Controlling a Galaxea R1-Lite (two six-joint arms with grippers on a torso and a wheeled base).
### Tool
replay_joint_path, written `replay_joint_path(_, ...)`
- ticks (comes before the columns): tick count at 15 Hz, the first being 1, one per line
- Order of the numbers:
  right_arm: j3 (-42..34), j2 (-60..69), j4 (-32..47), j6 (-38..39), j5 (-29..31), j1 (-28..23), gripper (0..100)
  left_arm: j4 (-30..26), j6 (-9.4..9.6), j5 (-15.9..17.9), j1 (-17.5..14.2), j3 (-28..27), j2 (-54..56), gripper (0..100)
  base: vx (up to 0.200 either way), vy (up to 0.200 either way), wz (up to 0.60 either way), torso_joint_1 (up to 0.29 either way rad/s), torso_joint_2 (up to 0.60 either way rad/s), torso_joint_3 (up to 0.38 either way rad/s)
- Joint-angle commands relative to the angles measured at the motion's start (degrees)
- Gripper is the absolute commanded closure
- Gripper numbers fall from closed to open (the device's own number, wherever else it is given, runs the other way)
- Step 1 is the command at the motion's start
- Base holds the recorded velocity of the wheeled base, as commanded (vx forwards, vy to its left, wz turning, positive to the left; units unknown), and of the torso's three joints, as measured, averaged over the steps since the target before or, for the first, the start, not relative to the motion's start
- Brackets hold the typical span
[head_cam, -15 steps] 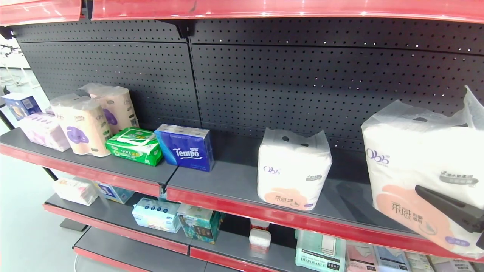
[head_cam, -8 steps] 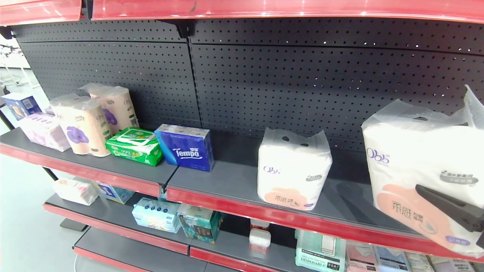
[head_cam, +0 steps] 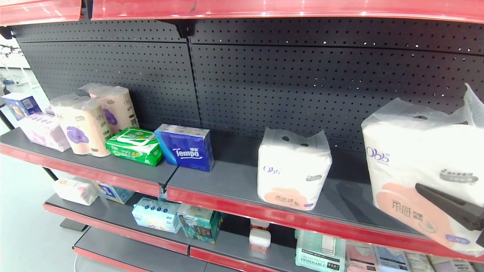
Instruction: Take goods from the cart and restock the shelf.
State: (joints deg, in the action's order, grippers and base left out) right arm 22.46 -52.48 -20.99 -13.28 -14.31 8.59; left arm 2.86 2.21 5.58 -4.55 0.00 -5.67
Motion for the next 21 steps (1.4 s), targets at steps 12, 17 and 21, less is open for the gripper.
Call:
replay_joint_path(12, 0.2, -0.5, -0.3, -0.3, 0.0, -0.1, 100, 2.1, -0.27, 0.5, 0.0, -1.1, 0.3, 0, 0.000, 0.000, 0.00, 0.000, 0.00, 0.000)
replay_joint_path(17, -0.3, -0.1, -0.3, -0.2, 0.1, -0.1, 100, -0.2, 0.25, 1.3, 0.2, 0.0, 0.5, 0, 0.000, 0.000, 0.00, 0.000, 0.00, 0.000)
replay_joint_path(21, -0.6, 0.1, -0.3, -0.1, 0.1, -0.3, 100, -2.0, -3.96, -5.5, -2.9, 0.0, -0.7, 0, 0.000, 0.000, 0.00, 0.000, 0.00, 0.000)
